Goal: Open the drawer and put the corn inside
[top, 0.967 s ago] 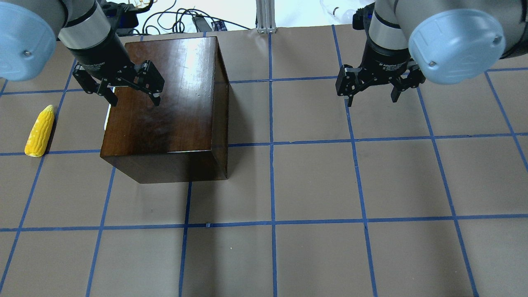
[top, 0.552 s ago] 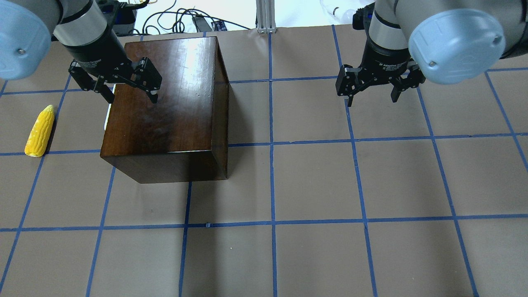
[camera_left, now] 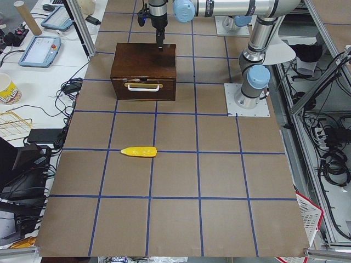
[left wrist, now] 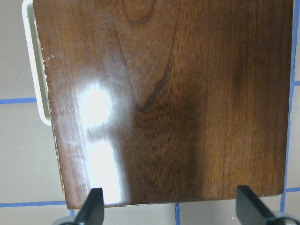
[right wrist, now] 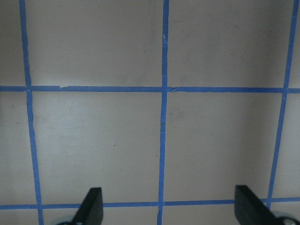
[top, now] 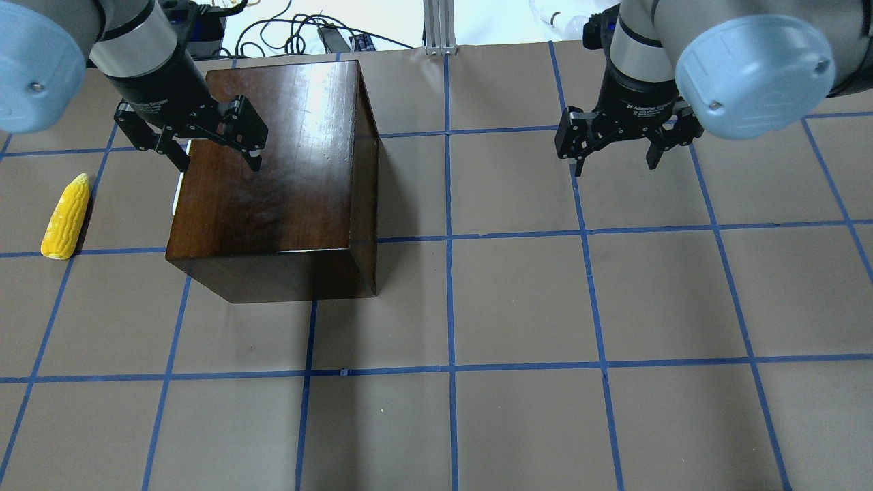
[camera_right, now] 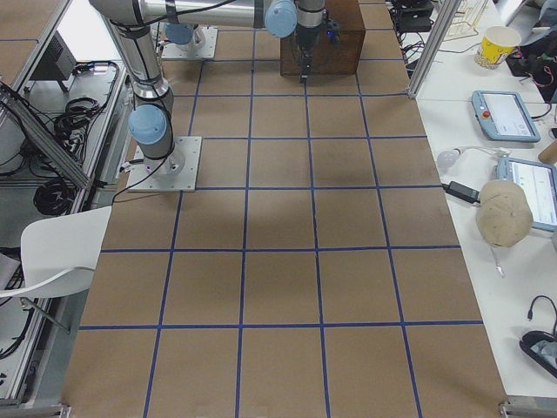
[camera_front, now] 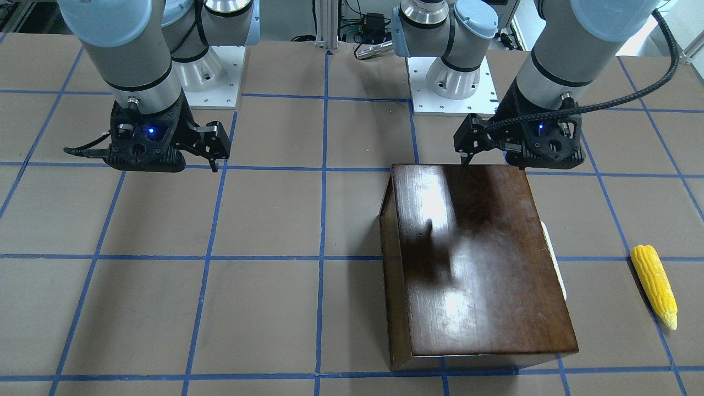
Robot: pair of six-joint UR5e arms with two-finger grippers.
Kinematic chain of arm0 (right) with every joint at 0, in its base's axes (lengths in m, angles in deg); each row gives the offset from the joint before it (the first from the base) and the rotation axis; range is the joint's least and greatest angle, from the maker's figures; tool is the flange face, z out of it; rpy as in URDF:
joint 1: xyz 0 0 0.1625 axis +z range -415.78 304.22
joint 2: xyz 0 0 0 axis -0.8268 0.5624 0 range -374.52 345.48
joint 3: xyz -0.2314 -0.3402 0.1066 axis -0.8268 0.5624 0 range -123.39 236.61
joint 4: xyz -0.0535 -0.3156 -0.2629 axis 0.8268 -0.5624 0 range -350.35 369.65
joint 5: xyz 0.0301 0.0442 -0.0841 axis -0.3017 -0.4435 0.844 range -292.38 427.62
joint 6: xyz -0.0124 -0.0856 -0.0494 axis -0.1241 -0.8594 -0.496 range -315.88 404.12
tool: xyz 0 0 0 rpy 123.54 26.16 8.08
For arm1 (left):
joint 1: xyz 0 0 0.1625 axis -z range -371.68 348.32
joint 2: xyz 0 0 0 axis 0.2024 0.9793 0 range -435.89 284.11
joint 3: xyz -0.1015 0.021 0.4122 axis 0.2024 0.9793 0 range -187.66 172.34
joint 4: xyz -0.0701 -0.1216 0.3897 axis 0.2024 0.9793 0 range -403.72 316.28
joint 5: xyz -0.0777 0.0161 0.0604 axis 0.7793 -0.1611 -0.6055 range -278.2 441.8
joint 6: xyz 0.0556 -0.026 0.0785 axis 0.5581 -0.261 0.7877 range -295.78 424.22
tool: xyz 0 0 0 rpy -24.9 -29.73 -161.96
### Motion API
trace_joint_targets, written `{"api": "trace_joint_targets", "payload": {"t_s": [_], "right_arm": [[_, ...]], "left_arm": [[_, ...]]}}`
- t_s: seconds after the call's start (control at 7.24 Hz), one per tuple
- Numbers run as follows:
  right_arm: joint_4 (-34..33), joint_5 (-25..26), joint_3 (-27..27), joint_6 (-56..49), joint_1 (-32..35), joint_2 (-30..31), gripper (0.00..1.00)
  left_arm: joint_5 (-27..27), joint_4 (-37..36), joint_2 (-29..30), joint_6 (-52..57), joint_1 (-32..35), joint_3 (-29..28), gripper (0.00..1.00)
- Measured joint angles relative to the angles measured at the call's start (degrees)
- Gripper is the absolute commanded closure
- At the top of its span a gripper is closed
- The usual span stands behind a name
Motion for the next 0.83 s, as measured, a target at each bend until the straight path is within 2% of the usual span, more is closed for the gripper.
{"api": "trace_joint_targets", "payload": {"t_s": [0.83], "right_arm": [[0.02,0.00,0.00,0.00,0.00,0.00,0.00]], "left_arm": [[0.57,-0.36,0.41,-0.13,0.13,0.08,0.00]]}}
